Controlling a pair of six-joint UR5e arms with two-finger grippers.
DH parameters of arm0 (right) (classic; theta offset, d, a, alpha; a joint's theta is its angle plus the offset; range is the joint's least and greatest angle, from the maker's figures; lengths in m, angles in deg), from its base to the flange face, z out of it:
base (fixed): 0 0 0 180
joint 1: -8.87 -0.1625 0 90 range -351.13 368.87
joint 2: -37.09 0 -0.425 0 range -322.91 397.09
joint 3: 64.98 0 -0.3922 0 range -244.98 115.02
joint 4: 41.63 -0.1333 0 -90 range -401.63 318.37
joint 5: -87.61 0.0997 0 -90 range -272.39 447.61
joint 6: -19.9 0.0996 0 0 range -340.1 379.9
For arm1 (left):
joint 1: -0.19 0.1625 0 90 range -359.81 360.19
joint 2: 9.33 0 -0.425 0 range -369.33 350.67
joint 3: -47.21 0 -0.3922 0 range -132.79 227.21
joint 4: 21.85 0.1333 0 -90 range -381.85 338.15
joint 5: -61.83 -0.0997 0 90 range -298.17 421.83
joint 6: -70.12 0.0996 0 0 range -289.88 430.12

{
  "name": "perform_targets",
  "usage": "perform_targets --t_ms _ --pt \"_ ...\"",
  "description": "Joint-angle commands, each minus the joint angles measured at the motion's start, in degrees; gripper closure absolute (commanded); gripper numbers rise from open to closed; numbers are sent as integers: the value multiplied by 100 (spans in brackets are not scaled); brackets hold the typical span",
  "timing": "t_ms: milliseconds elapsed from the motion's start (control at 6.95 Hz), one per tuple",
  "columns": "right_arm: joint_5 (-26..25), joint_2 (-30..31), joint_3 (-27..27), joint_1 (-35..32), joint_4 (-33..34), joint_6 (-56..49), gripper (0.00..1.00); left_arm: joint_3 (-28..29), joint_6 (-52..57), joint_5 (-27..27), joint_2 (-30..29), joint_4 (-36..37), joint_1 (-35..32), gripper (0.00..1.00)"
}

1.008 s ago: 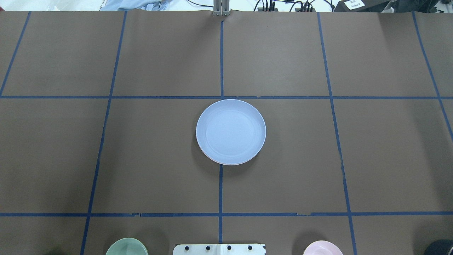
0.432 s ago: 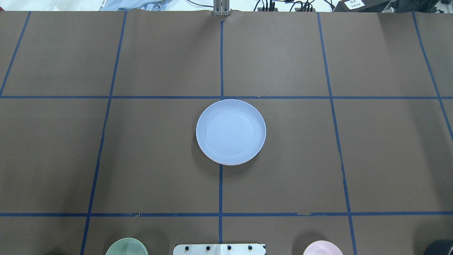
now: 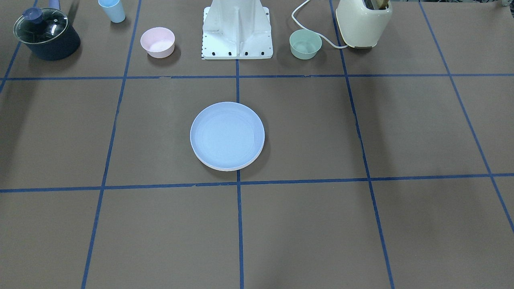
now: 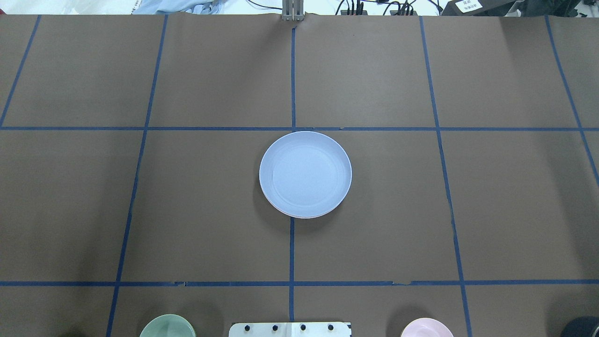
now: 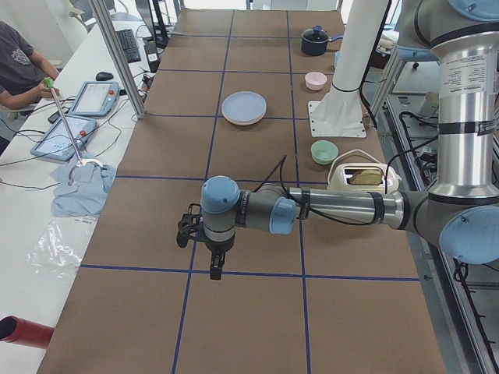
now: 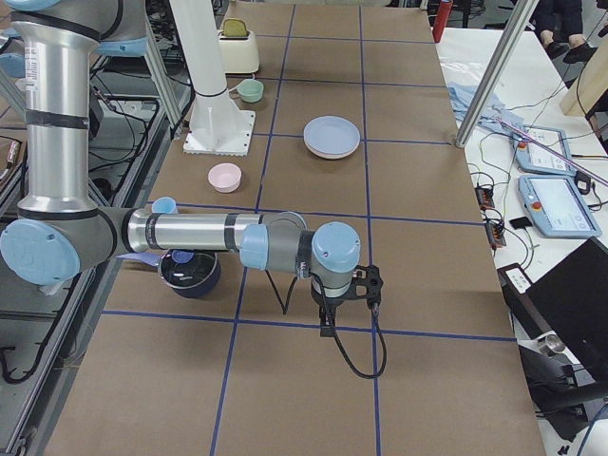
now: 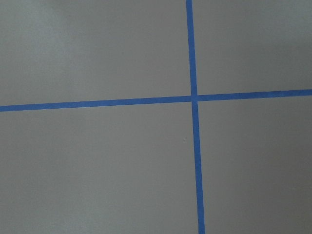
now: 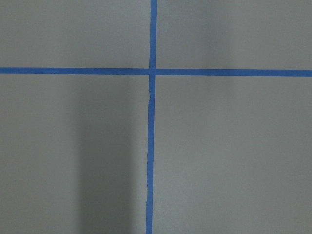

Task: Stack three plates with pink and blue

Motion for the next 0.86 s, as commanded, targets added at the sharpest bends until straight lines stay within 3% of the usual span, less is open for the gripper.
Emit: perform_targets --t_ms 0,720 --pt "1 -2 -2 0 0 0 0 11 -8 0 -11 -14 0 0" --pt "1 -89 7 0 0 -17 0 11 -26 0 -55 -14 0 0"
